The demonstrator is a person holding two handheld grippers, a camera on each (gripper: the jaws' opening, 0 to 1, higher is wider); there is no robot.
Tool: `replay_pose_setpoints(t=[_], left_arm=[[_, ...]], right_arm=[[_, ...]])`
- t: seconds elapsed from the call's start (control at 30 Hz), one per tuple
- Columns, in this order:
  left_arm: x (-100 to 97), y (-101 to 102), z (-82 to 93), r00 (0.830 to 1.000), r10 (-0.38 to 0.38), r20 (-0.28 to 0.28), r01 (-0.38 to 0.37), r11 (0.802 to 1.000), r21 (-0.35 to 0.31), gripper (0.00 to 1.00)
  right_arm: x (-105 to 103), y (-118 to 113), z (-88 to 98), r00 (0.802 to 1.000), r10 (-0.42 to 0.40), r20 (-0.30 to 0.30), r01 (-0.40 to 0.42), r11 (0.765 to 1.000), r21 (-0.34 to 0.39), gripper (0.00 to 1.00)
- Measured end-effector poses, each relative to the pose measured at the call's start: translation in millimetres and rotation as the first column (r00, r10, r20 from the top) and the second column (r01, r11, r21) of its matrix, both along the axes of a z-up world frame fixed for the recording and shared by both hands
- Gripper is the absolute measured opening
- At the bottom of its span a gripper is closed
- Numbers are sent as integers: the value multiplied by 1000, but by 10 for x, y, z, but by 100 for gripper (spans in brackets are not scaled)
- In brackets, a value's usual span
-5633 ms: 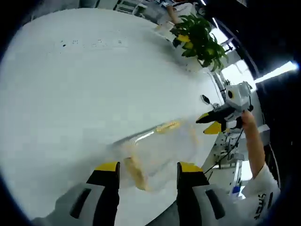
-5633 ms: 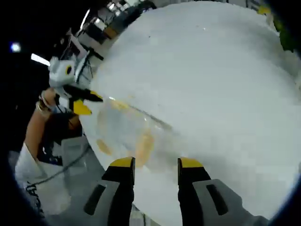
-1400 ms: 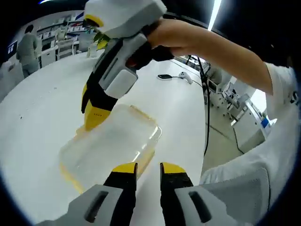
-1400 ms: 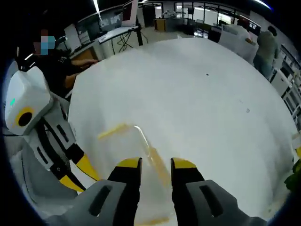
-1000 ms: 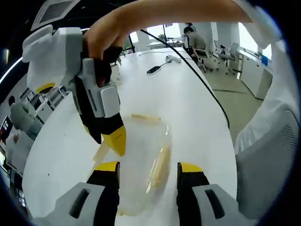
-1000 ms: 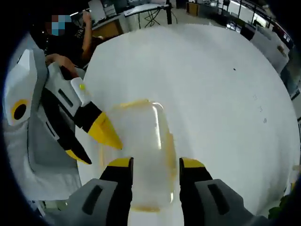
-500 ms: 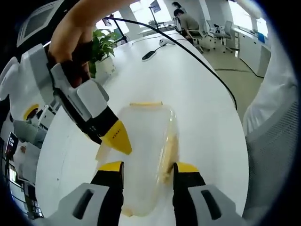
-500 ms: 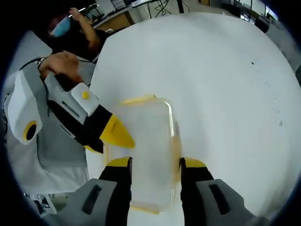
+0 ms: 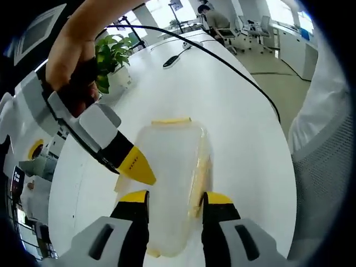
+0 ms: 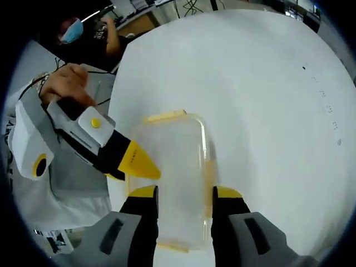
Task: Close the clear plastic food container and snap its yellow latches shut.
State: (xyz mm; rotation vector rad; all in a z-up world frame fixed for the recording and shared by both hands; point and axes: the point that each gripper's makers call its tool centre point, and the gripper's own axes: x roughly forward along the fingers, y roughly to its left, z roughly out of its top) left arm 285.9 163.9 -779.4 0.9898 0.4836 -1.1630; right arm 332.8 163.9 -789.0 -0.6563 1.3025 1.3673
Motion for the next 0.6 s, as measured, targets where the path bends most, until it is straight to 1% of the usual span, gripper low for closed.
replay_pose_setpoints(t=[0.17, 0.3, 0.37, 0.4, 0.43, 0.53, 0.57, 0.6], left_arm=[[-3, -5, 6, 1000, 9, 1, -9, 1000, -6, 31], [-17, -4, 6, 1000, 10, 0, -10, 1000, -6, 31], [-25, 5, 8, 1000, -5, 5, 5, 1000, -19, 32], [-24, 4, 8, 1000, 12, -9, -12, 999, -51, 32], [-28, 13, 10, 1000, 0, 1, 0, 999, -51, 32], [-53, 10, 21, 1000, -15, 6, 15, 998, -58, 32], [-60, 7, 27, 998, -56, 18, 57, 998, -37, 32], [-66, 10, 35, 998, -69, 8, 70, 997, -33, 32]], right_arm=[[3, 16, 0, 1000, 4, 2, -4, 1000, -7, 33], [-1, 20, 10, 1000, 12, 5, -12, 1000, 2, 34], [1, 23, 18, 1000, 6, 8, -6, 1000, 14, 35], [2, 25, 23, 1000, 5, 12, -5, 1000, 19, 35], [1, 30, 25, 1000, 7, 17, -7, 1000, 22, 35], [-21, 47, 36, 999, 16, 35, -17, 999, 32, 36], [-24, 52, 57, 998, 27, 53, -29, 999, 38, 36], [-20, 69, 65, 997, 34, 67, -37, 999, 38, 36]])
